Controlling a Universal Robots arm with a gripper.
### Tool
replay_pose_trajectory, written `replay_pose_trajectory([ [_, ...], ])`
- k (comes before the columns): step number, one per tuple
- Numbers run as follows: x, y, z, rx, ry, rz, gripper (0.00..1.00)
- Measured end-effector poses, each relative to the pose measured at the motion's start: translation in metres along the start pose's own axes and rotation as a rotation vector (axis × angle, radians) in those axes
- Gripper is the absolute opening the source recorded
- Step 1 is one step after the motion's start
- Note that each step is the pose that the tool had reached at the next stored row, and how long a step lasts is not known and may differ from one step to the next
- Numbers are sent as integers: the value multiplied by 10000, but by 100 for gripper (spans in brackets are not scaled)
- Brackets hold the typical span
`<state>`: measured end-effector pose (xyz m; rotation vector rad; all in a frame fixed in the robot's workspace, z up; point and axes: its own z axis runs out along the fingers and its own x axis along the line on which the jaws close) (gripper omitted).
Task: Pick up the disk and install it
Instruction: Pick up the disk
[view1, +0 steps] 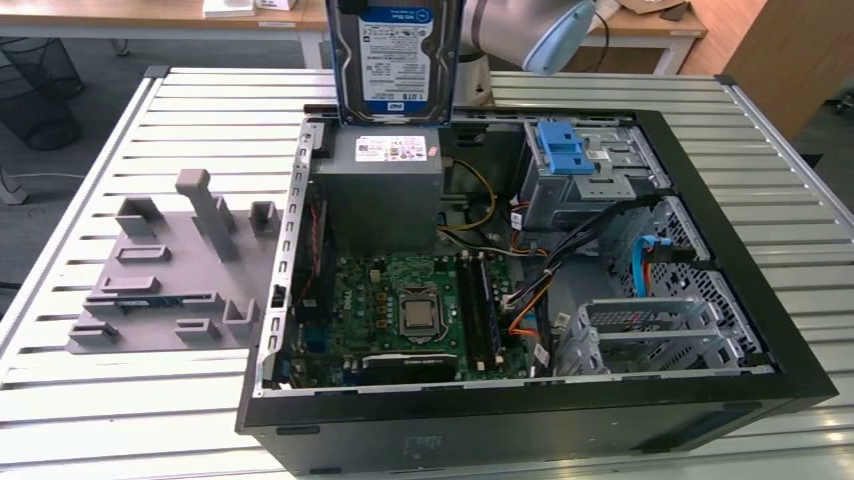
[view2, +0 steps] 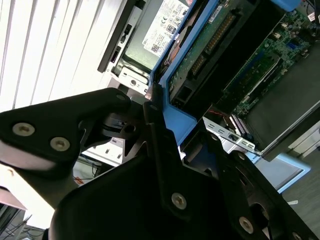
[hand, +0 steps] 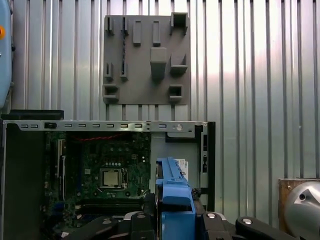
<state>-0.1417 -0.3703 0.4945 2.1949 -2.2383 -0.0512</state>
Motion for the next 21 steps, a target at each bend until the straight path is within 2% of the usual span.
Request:
replay_pose_trajectory([
  [5,33,-1,-1,0,0,0,37],
  [21,37,-1,-1,-1,1,0,37],
])
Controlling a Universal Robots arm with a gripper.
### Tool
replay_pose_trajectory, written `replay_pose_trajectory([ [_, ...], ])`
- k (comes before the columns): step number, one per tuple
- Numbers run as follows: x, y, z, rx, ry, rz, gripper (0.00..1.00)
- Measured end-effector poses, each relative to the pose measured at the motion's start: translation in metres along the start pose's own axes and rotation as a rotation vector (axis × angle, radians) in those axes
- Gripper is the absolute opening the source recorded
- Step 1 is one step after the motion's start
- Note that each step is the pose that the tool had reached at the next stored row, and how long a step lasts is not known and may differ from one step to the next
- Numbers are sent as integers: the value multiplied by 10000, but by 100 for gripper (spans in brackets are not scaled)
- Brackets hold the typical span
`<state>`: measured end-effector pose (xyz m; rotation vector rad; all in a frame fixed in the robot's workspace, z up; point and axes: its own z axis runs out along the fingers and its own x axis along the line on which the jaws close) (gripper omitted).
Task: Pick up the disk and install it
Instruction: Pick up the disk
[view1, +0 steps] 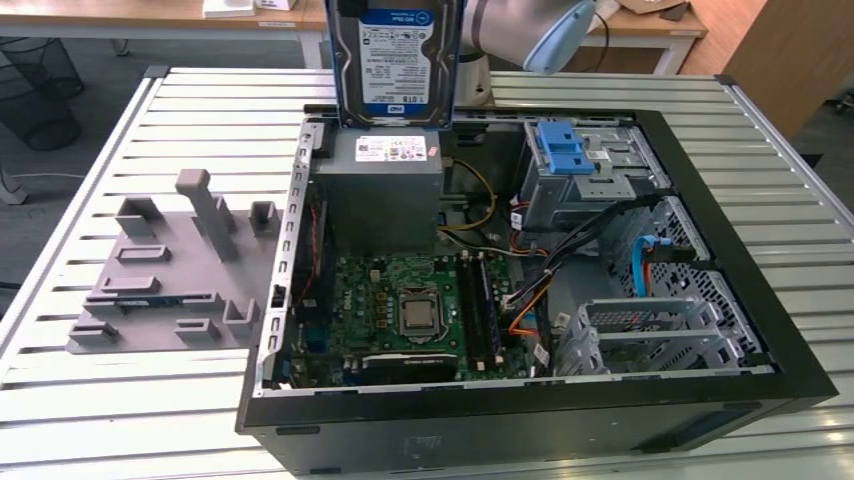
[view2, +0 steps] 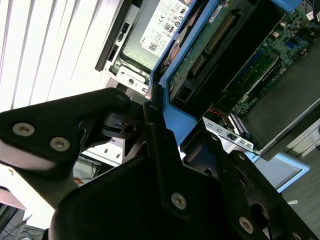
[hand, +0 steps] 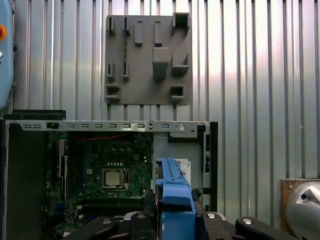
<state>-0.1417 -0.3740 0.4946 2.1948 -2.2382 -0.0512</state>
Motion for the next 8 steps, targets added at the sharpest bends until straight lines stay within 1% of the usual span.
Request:
replay_pose_trajectory([
  [8,1,0,0,0,0,0,37],
])
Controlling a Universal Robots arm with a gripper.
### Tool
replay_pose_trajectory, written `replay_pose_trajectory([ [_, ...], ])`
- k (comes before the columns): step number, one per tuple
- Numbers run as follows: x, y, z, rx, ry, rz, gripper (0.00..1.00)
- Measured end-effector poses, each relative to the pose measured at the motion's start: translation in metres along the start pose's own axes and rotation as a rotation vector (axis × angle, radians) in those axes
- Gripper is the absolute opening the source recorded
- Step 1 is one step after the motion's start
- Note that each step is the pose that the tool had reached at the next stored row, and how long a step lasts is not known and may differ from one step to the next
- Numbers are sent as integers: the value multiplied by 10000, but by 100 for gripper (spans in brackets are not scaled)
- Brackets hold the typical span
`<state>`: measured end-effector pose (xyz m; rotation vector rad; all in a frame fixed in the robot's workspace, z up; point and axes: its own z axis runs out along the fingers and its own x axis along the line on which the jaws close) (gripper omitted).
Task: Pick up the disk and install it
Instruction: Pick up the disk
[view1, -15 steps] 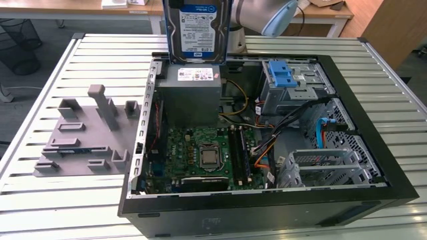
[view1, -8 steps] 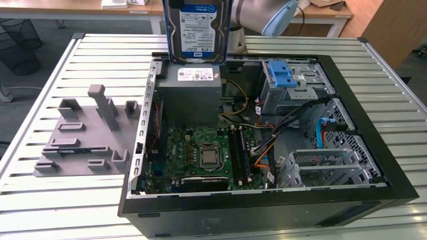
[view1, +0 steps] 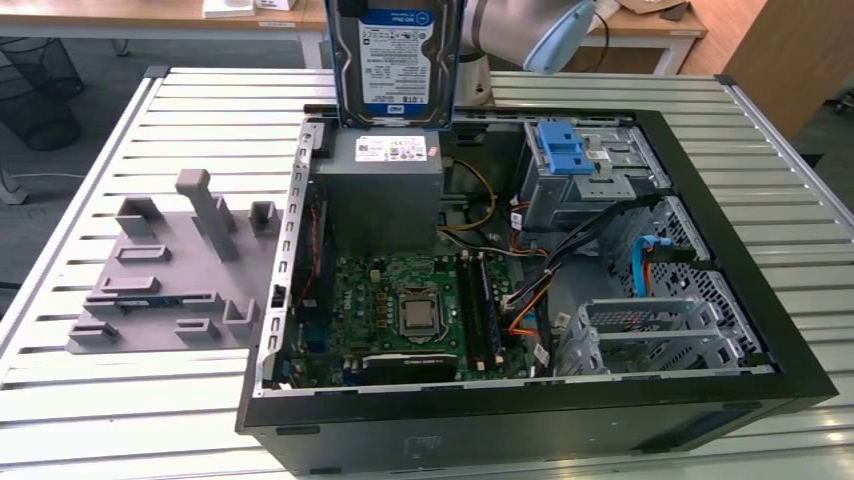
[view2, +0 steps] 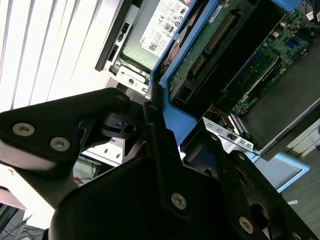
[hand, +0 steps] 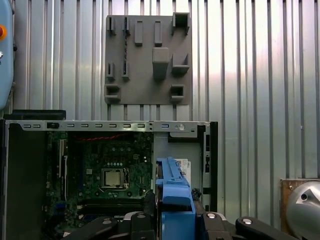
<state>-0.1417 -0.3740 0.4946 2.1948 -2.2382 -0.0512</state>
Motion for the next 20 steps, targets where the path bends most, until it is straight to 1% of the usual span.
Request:
replay_pose_trajectory([
  [4,0,-11,0,0,0,-2,37],
  [9,-1,-59,-2,-1,1,0,37],
  [12,-1,-76,-2,0,0,0,37],
  [16,4,-81,-2,0,-1,0,37],
  [20,33,-82,-3,0,0,0,37],
])
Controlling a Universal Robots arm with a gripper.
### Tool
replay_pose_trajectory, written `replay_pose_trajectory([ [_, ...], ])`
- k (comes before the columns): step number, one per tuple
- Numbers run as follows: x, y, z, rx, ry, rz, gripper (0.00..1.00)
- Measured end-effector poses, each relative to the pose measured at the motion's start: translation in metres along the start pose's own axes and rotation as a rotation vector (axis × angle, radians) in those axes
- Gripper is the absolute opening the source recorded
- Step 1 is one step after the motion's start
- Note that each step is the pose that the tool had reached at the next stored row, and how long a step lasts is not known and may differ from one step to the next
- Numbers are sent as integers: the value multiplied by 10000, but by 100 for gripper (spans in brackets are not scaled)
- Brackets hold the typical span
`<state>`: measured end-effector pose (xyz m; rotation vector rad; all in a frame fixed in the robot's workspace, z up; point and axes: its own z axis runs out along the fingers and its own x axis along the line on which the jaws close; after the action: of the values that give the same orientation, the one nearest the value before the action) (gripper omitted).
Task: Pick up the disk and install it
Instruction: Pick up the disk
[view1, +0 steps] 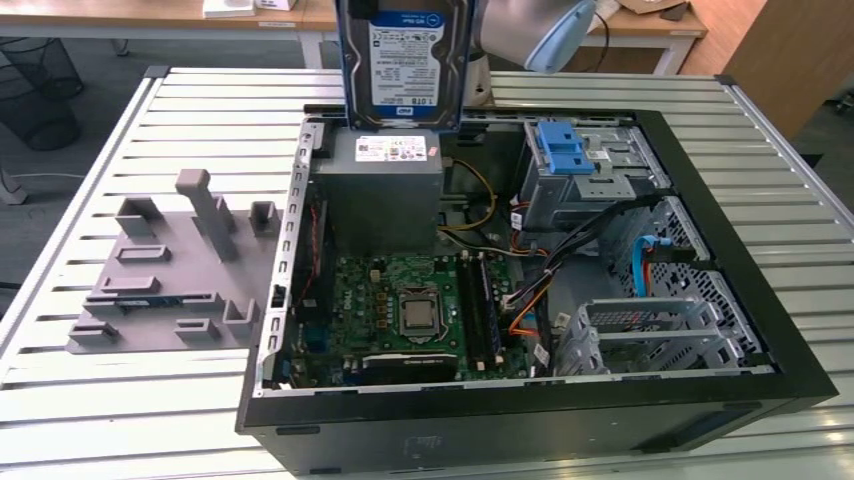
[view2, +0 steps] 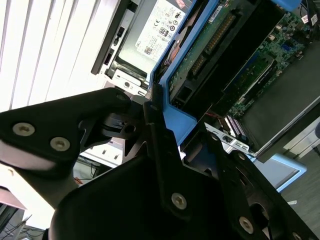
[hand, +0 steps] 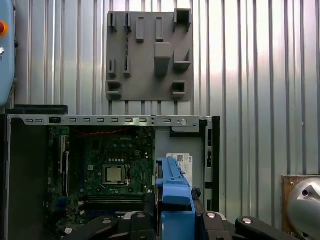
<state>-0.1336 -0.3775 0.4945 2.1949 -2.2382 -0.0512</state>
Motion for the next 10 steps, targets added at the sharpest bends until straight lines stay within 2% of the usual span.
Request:
replay_pose_trajectory([
  [10,70,-1,-1,1,0,0,37],
])
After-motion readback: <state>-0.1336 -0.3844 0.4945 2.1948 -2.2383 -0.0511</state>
